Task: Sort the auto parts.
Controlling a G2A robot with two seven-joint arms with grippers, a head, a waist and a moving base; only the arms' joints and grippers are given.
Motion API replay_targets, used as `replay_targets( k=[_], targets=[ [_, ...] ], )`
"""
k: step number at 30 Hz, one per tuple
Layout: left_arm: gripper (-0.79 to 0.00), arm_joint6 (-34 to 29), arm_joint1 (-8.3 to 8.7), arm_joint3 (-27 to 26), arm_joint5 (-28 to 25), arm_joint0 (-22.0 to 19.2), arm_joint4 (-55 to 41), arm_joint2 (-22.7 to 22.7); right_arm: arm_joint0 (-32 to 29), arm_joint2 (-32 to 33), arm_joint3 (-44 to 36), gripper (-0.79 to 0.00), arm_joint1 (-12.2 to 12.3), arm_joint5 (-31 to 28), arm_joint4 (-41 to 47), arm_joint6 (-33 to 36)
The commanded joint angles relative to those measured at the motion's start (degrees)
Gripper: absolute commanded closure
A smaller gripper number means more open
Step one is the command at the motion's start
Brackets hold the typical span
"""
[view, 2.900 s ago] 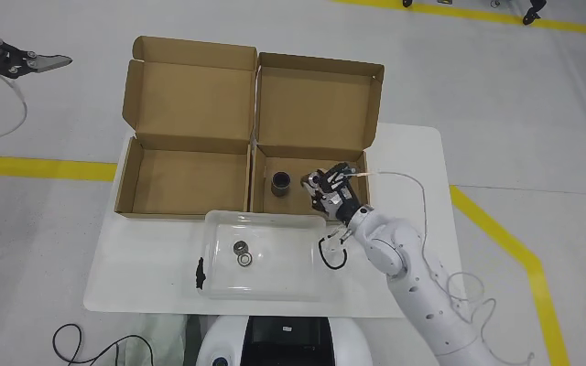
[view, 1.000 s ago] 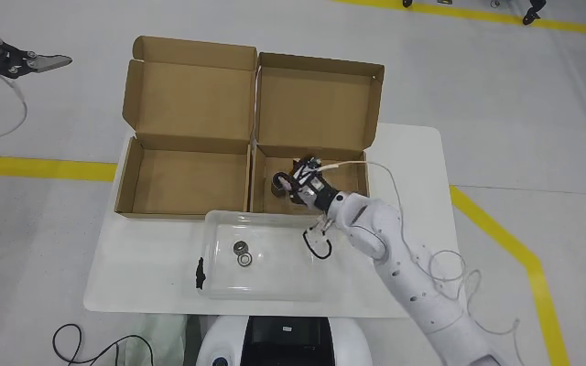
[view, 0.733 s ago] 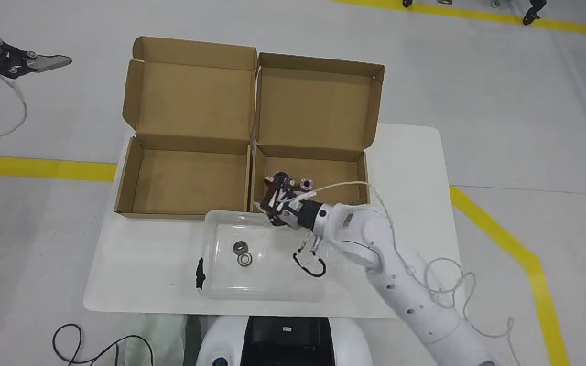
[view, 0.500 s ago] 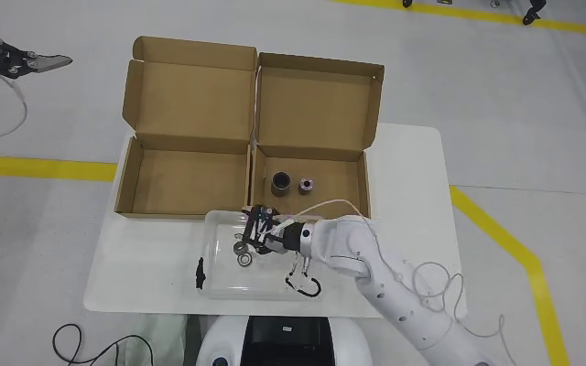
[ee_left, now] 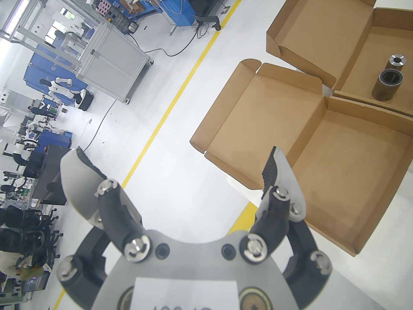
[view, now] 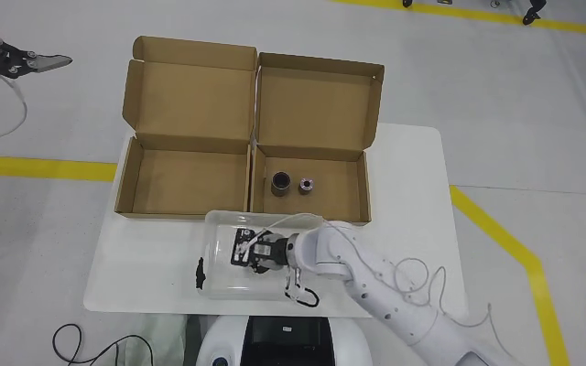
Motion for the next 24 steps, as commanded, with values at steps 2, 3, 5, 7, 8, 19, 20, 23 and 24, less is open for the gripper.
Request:
replay_targets(
  k=[2,3,5,7,8,19,20,23,24],
  targets=[
    [-0.785,0.0,0.0,0.0,0.0,0.0,0.0,0.0,1.48,-1.6,2.34,-0.36,-0.8,1.54,-0.16,0.47],
    [-0.785,0.0,0.0,0.0,0.0,0.0,0.0,0.0,1.86,-2.08,3.16,-0.357,-1.06,2.11,-0.28,0.39],
    [-0.785,0.0,0.0,0.0,0.0,0.0,0.0,0.0,2.52,-3.01,4.63,-0.357,-1.57,3.02,-0.54,0.09],
    [-0.785,0.0,0.0,0.0,0.0,0.0,0.0,0.0,3.11,-3.79,6.02,-0.36,-2.05,3.68,-0.67,-0.38],
    [-0.785,0.0,0.0,0.0,0.0,0.0,0.0,0.0,3.44,-4.13,6.65,-0.36,-2.28,3.98,-0.75,-0.58],
    [-0.785,0.0,0.0,0.0,0.0,0.0,0.0,0.0,6.42,-7.71,11.36,-0.391,-4.76,5.88,-1.64,-0.36],
    [-0.785,0.0,0.0,0.0,0.0,0.0,0.0,0.0,6.58,-7.91,11.65,-0.388,-4.93,5.97,-1.74,-0.32],
    [-0.785,0.0,0.0,0.0,0.0,0.0,0.0,0.0,7.0,-8.38,12.45,-0.385,-5.42,6.11,-1.78,-0.45],
    [-0.785,0.0,0.0,0.0,0.0,0.0,0.0,0.0,7.2,-8.57,12.75,-0.382,-5.58,5.99,-1.83,-0.45]
  ],
)
